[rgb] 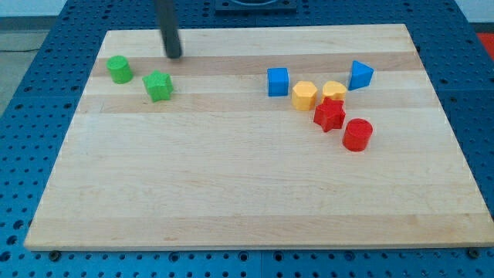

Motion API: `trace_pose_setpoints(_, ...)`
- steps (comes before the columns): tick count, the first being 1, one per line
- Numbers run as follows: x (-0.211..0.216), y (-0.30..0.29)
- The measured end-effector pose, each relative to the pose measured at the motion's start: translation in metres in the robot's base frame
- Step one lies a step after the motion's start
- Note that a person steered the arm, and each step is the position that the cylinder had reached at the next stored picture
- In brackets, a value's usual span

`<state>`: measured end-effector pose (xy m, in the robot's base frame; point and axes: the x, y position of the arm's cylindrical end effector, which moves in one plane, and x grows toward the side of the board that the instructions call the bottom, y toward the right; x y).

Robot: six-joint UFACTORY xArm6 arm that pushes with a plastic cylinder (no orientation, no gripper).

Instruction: Move the green star diagonally bottom left to the yellow hexagon

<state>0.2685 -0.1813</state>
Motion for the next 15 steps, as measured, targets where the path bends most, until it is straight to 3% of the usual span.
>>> trace_pose_setpoints(2, 0.071, -0.015)
trace_pose_setpoints(5, 0.17, 0.032)
trace_pose_setpoints(6, 0.183, 0.0)
trace_pose_setpoints(7, 0.151, -0.056)
trace_pose_setpoints(8, 0.104, -0.068)
trace_pose_setpoints(12, 0.137, 0.082)
trace_pose_setpoints(15, 0.197, 0.091)
